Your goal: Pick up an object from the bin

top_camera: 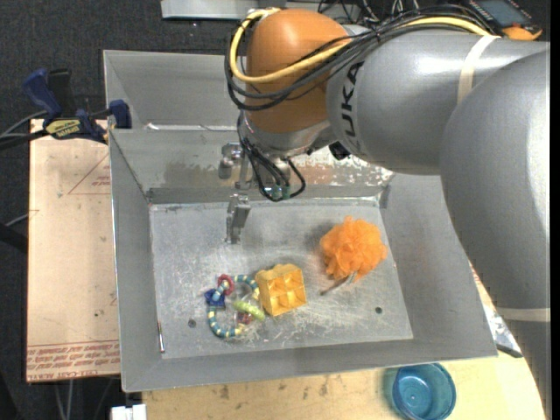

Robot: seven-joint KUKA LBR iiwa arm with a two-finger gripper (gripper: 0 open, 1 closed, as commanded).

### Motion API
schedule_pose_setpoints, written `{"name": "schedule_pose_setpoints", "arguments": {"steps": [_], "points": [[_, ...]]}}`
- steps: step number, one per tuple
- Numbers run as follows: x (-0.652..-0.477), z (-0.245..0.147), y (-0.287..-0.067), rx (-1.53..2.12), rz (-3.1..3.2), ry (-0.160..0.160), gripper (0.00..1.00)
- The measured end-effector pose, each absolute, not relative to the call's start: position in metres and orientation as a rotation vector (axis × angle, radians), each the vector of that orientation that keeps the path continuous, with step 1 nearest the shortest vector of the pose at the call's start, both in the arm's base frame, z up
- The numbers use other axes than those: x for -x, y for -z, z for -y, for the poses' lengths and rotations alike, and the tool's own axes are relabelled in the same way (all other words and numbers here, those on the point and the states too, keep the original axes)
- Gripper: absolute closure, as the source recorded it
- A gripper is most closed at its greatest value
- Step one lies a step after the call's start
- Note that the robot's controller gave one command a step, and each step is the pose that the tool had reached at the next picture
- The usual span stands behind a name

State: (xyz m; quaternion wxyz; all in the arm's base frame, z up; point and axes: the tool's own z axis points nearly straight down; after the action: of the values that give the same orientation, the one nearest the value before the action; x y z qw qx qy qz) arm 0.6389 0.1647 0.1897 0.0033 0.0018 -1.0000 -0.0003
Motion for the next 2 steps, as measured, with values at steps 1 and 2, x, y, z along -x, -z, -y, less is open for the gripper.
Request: {"name": "schedule_pose_setpoints", "arguments": {"steps": [1, 2], "points": [[-0.641, -0.164, -0.195, -0.002, 3.143, 0.003, 0.00], [-0.629, -0.160, -0.168, -0.103, 3.148, 0.004, 0.00]]}}
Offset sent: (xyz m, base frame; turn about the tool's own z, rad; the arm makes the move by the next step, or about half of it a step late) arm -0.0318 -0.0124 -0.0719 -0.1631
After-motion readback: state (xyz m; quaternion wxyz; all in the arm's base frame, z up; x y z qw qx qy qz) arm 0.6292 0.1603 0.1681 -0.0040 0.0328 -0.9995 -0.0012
